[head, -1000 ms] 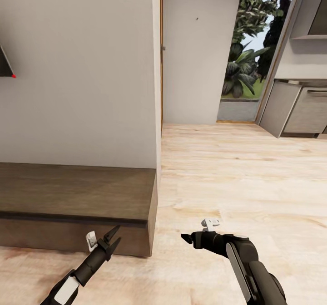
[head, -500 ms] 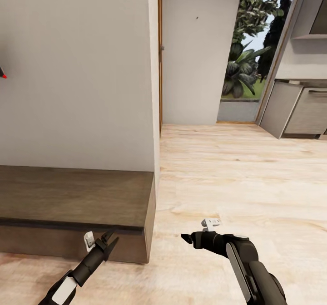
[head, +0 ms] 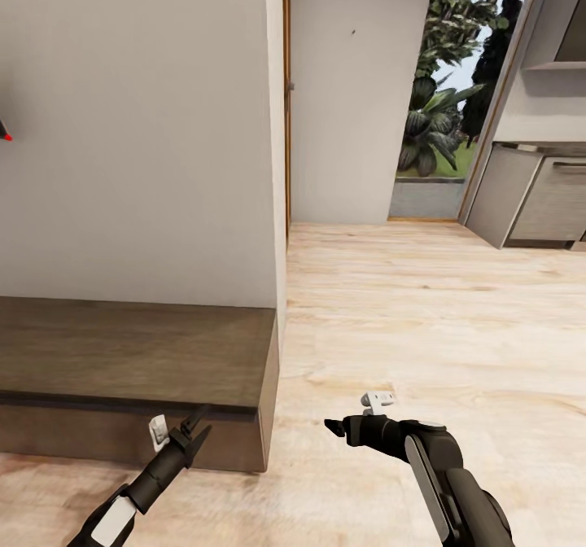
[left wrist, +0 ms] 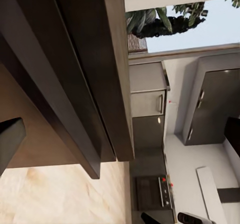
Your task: Place each of the two pumpkins and all three candles from the living room inside a cabinet in the living room (use any cabinet), then make sure every cabinet is closed, and position the cauldron so it is next to a table in the living room.
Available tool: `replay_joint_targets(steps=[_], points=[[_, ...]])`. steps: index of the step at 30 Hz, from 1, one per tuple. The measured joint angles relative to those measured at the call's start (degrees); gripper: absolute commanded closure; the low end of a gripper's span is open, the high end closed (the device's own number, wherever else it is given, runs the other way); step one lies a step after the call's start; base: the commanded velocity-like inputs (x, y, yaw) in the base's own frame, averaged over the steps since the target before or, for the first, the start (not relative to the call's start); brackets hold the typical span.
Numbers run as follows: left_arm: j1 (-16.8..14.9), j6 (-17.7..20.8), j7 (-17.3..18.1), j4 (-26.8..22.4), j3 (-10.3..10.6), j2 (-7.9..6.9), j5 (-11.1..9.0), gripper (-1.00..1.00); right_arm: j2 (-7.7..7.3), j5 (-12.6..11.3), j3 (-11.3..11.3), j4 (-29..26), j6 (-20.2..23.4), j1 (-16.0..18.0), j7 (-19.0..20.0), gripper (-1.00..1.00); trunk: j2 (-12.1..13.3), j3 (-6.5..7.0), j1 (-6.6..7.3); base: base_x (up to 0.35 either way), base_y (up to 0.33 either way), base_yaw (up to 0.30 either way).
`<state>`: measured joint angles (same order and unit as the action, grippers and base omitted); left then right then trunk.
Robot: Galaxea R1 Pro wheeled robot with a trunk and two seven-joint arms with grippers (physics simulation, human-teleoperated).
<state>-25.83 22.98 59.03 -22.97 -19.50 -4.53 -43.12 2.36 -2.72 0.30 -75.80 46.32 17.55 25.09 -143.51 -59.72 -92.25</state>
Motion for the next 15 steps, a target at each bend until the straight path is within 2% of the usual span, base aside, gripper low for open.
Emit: replay_joint_targets(steps=[15], points=[[0.0,0.0,0.3,0.0,-0.1,-0.04,0.0,-1.00,0.00,0.0,0.0,0.0,0.0,0.0,0.0,-1.00,-0.2,-2.88,-0.33,0.000,0.000,0.000]])
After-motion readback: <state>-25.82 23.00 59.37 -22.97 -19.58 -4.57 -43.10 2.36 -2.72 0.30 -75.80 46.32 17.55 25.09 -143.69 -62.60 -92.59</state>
